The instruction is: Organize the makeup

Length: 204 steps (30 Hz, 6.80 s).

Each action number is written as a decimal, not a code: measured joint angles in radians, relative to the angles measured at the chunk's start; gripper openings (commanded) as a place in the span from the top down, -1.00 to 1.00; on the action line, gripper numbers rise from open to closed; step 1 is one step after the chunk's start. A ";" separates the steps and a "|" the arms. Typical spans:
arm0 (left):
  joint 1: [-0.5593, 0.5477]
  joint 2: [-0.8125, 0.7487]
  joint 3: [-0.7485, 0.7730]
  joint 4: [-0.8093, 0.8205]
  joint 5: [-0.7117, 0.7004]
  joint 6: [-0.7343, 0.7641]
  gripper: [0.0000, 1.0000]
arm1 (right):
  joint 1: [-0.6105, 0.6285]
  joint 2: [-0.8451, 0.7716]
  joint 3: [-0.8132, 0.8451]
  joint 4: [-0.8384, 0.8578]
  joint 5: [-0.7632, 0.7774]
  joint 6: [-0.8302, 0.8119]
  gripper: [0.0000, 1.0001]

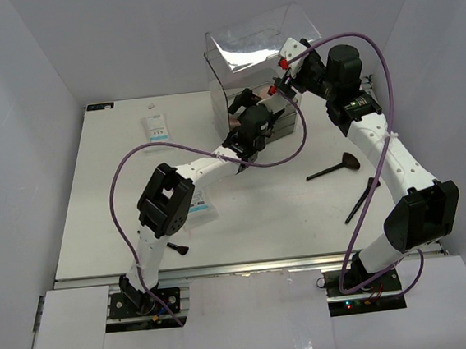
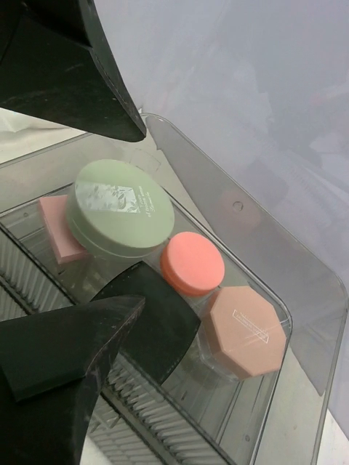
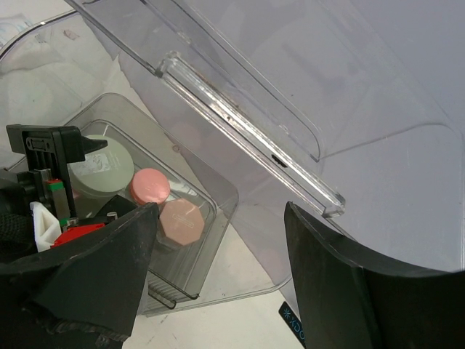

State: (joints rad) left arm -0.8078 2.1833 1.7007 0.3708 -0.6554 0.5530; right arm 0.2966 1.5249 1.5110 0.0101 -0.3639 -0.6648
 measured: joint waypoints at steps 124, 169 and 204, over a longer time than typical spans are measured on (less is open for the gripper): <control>0.380 -1.181 -0.941 -0.561 0.748 -0.808 -0.96 | -0.310 0.359 -0.774 0.960 -0.457 1.722 0.30; 0.380 -1.121 -0.900 -0.788 0.723 -0.941 -0.96 | -0.314 -0.226 -0.605 -0.801 -0.298 -0.946 -0.71; 0.380 -1.214 -0.949 -0.758 0.684 -0.931 -0.96 | -0.278 0.401 -0.196 -0.901 0.045 -1.043 0.40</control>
State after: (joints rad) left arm -0.4274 0.9691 0.7514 -0.3876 0.0289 -0.3777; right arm 0.0183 1.9257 1.3151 -0.8907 -0.3189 -1.7082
